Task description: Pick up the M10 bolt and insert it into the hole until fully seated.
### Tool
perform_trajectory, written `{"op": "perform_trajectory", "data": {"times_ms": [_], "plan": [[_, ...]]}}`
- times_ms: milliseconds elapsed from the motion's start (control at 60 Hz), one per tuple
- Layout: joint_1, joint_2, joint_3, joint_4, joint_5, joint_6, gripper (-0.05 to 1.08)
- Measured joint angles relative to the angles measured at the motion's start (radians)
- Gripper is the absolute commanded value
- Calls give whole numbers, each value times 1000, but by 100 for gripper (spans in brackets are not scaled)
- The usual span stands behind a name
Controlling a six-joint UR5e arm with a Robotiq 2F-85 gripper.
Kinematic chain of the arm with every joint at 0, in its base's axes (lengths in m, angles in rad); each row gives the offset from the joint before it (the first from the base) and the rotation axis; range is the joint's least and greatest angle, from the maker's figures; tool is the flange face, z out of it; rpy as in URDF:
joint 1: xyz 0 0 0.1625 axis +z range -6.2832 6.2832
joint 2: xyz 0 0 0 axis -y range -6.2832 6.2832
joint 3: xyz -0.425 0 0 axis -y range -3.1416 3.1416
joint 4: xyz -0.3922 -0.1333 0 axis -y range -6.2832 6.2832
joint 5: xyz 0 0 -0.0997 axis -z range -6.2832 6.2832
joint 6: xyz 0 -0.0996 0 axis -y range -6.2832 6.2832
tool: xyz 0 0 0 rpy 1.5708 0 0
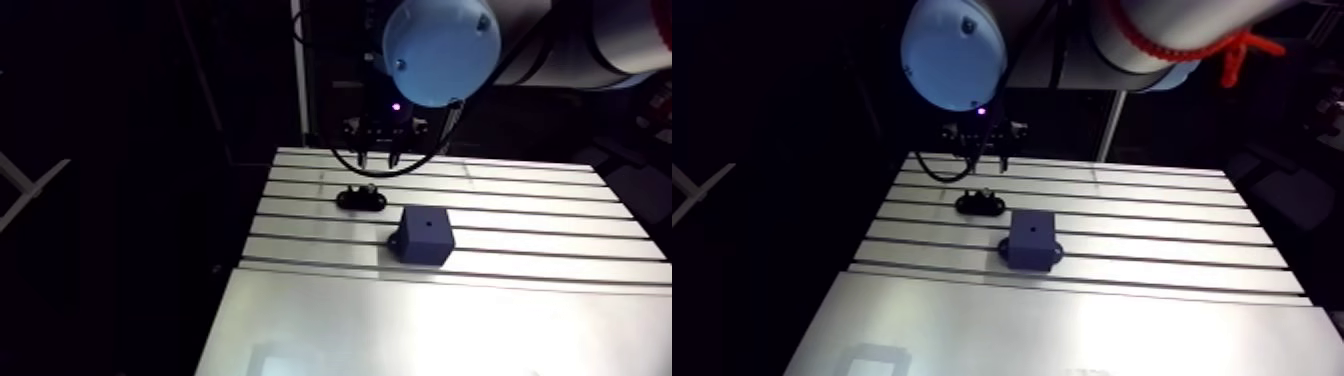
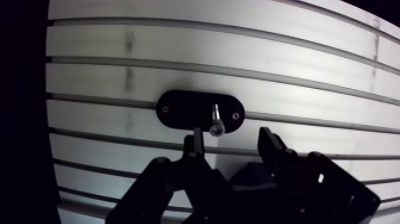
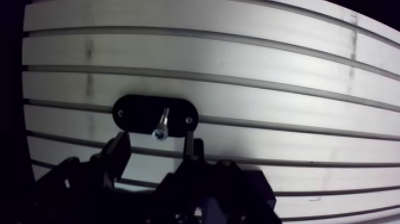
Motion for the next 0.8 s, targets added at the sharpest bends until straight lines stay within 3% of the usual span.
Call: {"op": "perform_trajectory", "data": {"times_ms": [800], "plan": [[15, 41, -6, -4, -2, 0, 43]]}}
